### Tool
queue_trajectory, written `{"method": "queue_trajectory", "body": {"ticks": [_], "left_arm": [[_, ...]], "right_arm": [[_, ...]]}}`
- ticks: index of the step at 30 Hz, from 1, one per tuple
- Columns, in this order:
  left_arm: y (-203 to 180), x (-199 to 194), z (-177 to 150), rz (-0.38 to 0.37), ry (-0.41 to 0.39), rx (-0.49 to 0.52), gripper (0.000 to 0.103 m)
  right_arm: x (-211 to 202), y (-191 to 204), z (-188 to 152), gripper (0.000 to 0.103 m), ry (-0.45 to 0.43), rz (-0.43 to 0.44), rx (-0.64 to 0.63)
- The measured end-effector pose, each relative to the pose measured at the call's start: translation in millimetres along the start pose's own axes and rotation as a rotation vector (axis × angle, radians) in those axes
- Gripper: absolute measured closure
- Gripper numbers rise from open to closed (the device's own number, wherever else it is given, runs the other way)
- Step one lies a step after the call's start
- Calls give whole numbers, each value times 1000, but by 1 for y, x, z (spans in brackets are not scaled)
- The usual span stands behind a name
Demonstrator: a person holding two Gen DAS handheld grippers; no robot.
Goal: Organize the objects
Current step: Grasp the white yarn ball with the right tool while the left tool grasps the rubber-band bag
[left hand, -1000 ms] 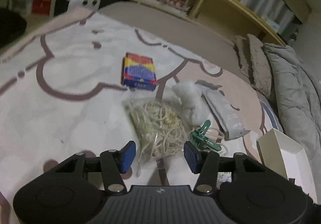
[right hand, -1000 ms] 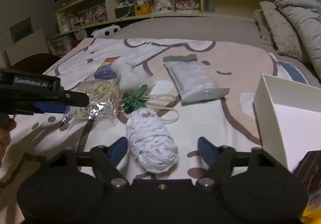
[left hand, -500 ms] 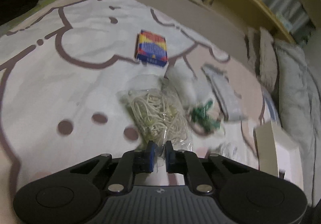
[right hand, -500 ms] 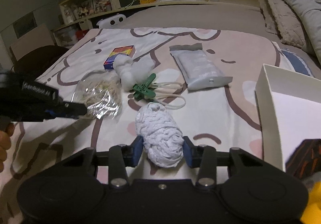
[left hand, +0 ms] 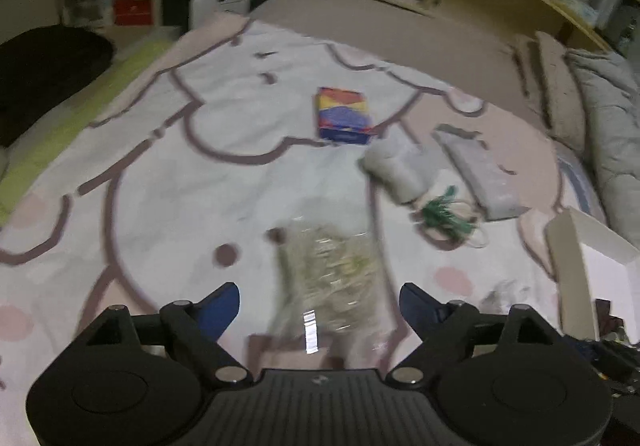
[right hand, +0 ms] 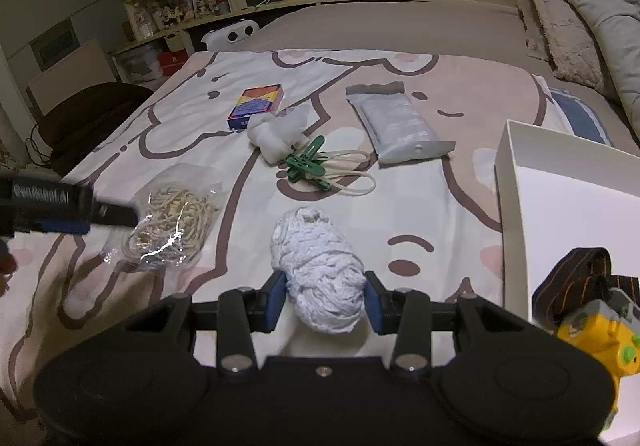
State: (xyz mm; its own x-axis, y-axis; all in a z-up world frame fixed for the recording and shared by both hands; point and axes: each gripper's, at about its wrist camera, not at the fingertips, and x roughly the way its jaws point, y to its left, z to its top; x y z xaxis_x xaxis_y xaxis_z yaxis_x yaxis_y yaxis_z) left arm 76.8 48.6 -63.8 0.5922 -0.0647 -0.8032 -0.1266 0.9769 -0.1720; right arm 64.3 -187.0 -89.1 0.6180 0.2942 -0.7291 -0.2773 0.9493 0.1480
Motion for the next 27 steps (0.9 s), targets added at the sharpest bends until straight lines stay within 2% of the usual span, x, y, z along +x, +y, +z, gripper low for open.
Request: {"method": "queue_trajectory", "body": {"ticks": [5, 12, 15, 17, 20, 23, 27], "left_arm": [[-24, 23, 0, 40, 19, 77, 13], [-30, 46, 3, 79, 24, 41, 14], [-31, 53, 1, 92, 29, 58, 23], [-29, 56, 0, 110, 35, 56, 36], [-26, 57, 0, 107, 37, 66, 44], [-28, 51, 1, 100, 28, 78, 49], [-32, 34, 5, 47, -7, 55, 50]], "right_arm": [[2, 1, 0, 61, 20, -5, 3], [3, -2, 1, 61, 23, -3, 28], [5, -4, 1, 61, 29, -4, 37], [7, -5, 1, 61, 33, -6, 42], [8, -6, 2, 61, 34, -12, 50], [5, -8, 3, 61, 23, -15, 58], [-5, -14, 10, 61, -21, -30, 86]]}}
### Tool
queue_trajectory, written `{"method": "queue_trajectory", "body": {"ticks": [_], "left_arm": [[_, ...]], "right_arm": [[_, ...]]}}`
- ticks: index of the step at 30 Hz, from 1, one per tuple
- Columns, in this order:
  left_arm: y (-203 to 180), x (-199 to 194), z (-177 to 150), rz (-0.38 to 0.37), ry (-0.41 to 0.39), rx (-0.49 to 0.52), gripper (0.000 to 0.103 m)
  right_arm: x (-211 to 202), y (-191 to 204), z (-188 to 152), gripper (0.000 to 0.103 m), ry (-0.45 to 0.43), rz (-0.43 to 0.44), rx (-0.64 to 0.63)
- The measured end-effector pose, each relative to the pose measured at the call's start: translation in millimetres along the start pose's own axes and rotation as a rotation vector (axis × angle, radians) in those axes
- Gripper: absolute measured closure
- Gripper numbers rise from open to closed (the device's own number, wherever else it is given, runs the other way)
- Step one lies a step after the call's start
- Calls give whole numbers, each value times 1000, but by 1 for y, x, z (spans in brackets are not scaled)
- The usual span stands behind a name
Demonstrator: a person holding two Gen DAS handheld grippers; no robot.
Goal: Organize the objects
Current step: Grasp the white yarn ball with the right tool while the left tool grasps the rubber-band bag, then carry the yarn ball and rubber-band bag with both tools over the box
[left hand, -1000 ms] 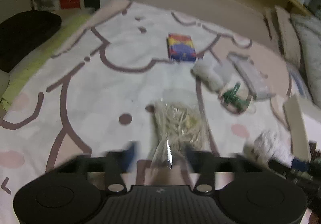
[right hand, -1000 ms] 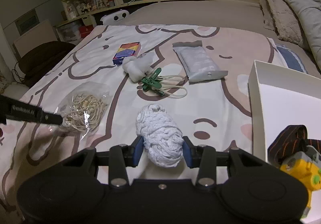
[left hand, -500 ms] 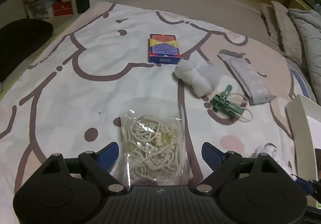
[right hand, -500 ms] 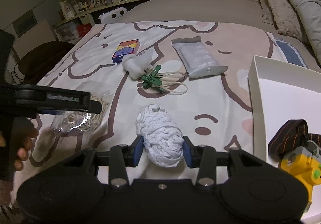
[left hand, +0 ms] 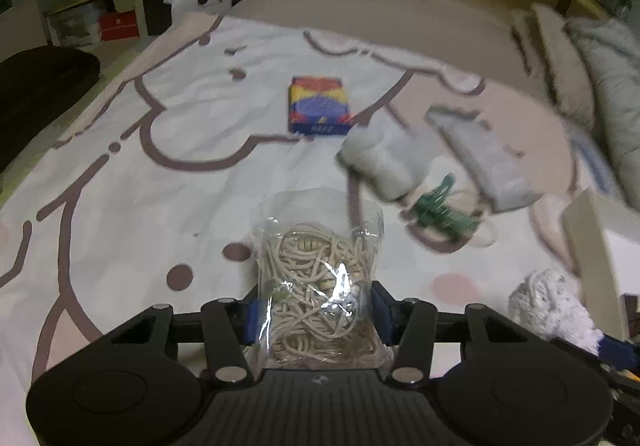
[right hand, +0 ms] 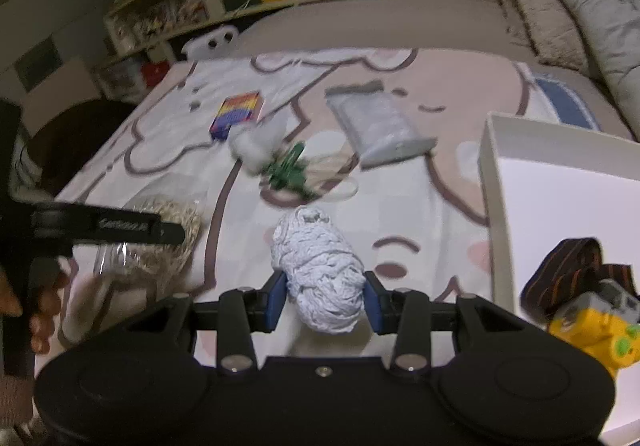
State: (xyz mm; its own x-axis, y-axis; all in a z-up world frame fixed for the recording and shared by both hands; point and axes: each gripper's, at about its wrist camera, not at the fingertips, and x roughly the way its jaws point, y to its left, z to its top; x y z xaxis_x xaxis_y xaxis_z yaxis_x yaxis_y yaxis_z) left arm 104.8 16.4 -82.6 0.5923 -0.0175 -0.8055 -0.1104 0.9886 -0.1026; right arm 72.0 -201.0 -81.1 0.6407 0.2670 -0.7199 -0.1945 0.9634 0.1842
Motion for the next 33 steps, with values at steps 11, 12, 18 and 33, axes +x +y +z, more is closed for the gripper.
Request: {"method": "queue_trajectory", "body": {"ticks": [11, 12, 18, 33], "left_arm": [[-13, -62, 17, -107, -169, -5, 51], [-14, -67, 19, -116, -180, -4, 51], [-18, -85, 25, -157, -231, -6, 51], [-41, -89, 36, -136, -246, 82, 51]], "right_arm": [[-45, -14, 32, 61, -175, -44, 39], [-48, -15, 35, 61, -186, -49, 45], [-64, -18, 50, 62, -230, -72, 95], [-71, -19, 57, 62, -258, -108, 70]]}}
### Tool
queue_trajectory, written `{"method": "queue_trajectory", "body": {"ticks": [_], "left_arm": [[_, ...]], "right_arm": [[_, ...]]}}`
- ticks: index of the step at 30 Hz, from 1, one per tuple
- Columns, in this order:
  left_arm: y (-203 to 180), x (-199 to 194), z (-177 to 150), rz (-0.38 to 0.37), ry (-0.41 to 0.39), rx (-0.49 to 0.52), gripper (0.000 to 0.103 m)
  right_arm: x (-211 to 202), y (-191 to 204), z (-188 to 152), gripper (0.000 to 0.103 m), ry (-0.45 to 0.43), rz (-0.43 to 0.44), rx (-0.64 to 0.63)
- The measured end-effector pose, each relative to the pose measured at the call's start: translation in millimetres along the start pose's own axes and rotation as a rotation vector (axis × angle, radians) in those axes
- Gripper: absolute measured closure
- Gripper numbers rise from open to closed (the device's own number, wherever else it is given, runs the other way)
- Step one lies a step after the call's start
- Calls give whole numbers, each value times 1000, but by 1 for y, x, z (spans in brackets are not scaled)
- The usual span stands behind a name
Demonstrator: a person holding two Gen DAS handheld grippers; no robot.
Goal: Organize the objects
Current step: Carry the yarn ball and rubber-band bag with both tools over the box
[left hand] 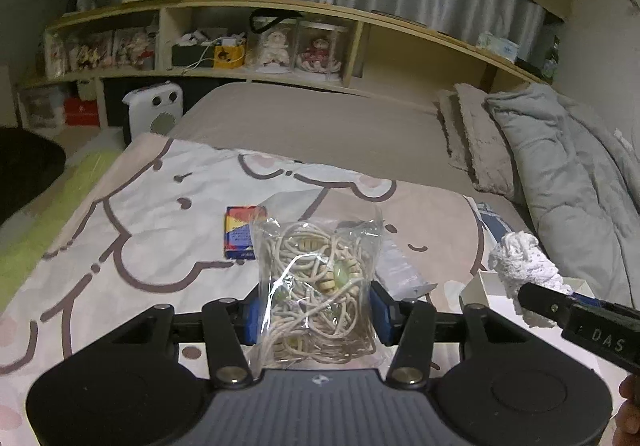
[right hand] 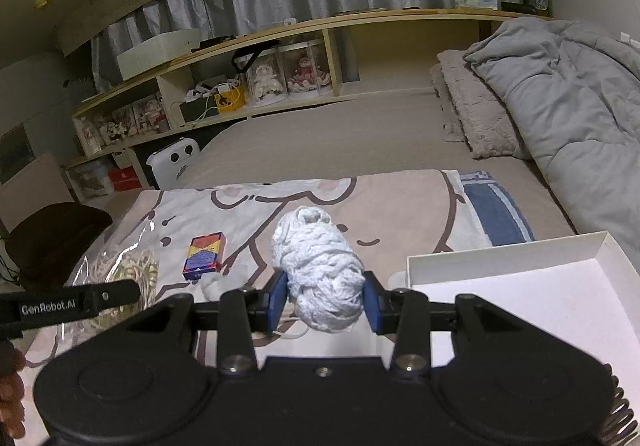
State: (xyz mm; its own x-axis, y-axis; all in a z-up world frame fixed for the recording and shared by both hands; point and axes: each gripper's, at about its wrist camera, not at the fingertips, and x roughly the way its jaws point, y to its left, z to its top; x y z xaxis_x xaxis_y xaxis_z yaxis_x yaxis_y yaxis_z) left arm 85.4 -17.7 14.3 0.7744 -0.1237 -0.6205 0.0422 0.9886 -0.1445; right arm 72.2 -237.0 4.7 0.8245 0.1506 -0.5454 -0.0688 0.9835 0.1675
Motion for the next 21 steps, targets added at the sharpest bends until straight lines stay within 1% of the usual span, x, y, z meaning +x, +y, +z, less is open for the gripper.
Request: {"method": "queue_trajectory", "body": {"ticks": [5, 11, 21], "left_arm": [[-23, 7, 1, -8, 15, 59, 51], [-55, 21, 2, -36, 33, 102, 51], [-128, 50, 4, -136, 79, 179, 51]], "right_arm": [[4, -14, -2, 62, 8, -16, -6], [2, -44, -1, 62, 8, -55, 22], [2, -107, -1, 62, 17, -142, 133]]}}
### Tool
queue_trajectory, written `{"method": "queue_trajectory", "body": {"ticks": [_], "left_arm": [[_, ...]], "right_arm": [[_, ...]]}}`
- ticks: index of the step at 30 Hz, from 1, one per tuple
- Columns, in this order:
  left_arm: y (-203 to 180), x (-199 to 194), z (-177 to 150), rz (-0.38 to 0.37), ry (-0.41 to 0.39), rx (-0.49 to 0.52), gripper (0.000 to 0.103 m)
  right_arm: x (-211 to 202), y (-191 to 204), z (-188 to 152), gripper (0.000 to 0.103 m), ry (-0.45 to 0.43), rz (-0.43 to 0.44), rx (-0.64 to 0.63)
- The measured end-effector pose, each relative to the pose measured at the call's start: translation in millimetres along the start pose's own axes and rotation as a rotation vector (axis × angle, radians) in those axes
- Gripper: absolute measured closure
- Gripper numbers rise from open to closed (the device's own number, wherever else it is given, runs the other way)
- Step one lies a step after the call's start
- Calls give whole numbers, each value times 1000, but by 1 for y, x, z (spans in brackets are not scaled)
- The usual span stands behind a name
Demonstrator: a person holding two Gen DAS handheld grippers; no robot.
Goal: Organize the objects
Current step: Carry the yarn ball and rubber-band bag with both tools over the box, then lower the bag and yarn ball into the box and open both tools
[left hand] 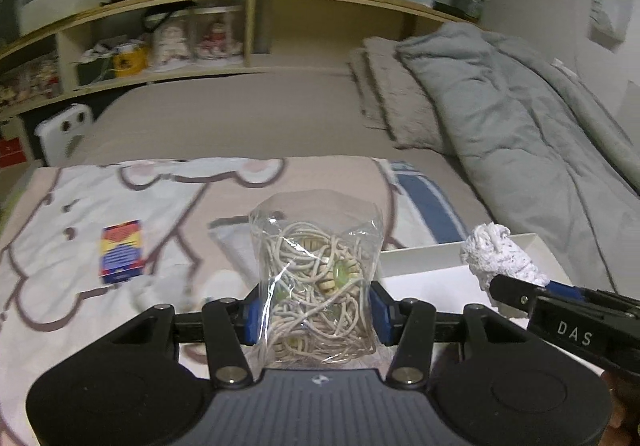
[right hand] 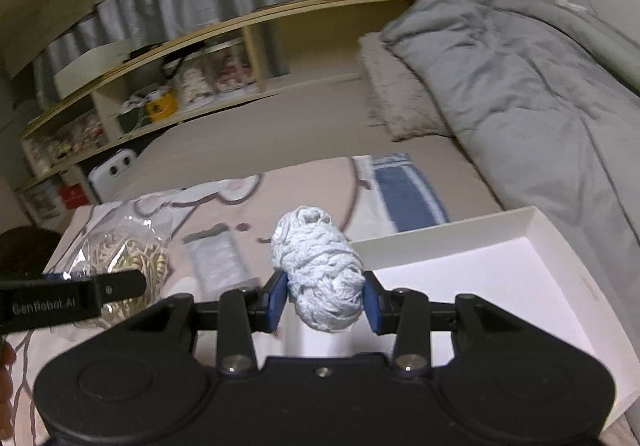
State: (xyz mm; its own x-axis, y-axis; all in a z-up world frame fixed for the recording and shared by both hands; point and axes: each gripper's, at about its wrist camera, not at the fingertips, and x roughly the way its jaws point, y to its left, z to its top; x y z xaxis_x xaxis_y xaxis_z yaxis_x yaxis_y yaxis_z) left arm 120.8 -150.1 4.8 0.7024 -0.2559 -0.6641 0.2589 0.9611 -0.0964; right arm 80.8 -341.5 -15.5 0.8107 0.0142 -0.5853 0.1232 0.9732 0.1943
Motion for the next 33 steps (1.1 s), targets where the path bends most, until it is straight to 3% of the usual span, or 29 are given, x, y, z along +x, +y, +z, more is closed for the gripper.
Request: {"method": "queue_trajectory", "body": {"ticks": [11, 20, 28, 30, 32, 33], "left_arm": [[-67, 48, 14, -99, 65, 48, 51], [-103, 90, 16, -137, 113, 91, 51], [-104, 124, 2, -176, 209, 15, 51], [-103, 131, -3, -174, 228, -1, 48], [-101, 134, -8, -176, 249, 2, 20], [-101, 133, -9, -160, 243, 6, 18]], "right_arm": [[3, -72, 5, 62, -3, -119, 134], [18, -96, 0, 62, 36, -153, 168], [29, -102, -4, 62, 66, -147, 178], [32, -102, -5, 62, 72, -151, 174], [36, -102, -7, 57, 86, -159, 173], [39, -104, -9, 52, 98, -167, 179]]}}
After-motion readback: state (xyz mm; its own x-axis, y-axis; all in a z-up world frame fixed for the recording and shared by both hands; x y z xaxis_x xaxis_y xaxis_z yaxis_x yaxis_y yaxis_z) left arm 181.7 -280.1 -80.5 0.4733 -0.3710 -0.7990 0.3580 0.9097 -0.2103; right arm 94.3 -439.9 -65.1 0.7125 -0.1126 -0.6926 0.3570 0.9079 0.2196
